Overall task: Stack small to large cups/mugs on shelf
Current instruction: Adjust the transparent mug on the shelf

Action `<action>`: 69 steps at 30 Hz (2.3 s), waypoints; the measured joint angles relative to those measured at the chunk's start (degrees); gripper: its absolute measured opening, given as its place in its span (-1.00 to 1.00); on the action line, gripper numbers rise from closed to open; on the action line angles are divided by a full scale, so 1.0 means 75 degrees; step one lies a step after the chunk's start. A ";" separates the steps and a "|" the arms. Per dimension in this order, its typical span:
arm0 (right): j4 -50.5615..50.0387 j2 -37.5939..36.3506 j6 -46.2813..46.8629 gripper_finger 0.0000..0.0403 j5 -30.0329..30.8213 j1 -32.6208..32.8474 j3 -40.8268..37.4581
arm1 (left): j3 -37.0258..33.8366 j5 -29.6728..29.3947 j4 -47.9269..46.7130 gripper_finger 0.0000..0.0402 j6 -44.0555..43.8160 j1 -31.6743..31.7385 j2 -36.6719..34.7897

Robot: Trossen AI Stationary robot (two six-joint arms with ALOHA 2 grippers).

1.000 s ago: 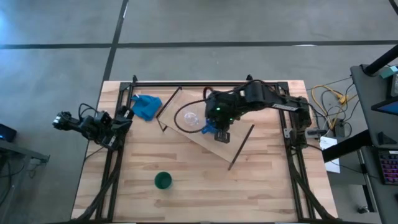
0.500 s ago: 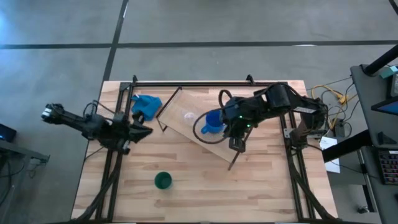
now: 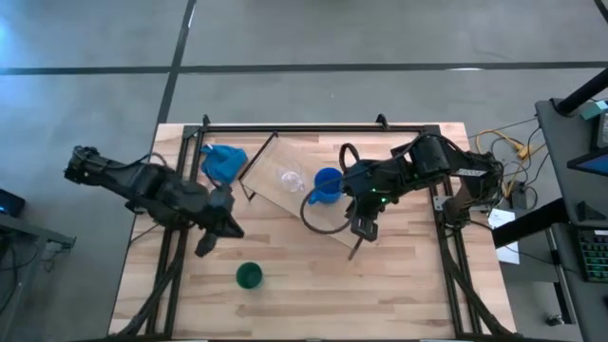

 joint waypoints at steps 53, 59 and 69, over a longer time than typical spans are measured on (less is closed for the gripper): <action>0.1297 0.2056 -0.2795 -0.96 0.1160 -0.2098 -0.0021 | 0.0587 0.1009 -0.0679 -0.92 -0.1005 -0.0787 0.3292; 0.1302 0.2375 -0.2880 -0.96 0.1019 -0.2195 -0.0020 | 0.0583 0.1009 -0.0682 -0.92 -0.1000 -0.0811 0.3292; 0.2064 0.2618 -0.3005 -0.96 0.0365 -0.2405 -0.0020 | 0.0567 0.1009 -0.0688 -0.92 -0.0993 -0.0811 0.3277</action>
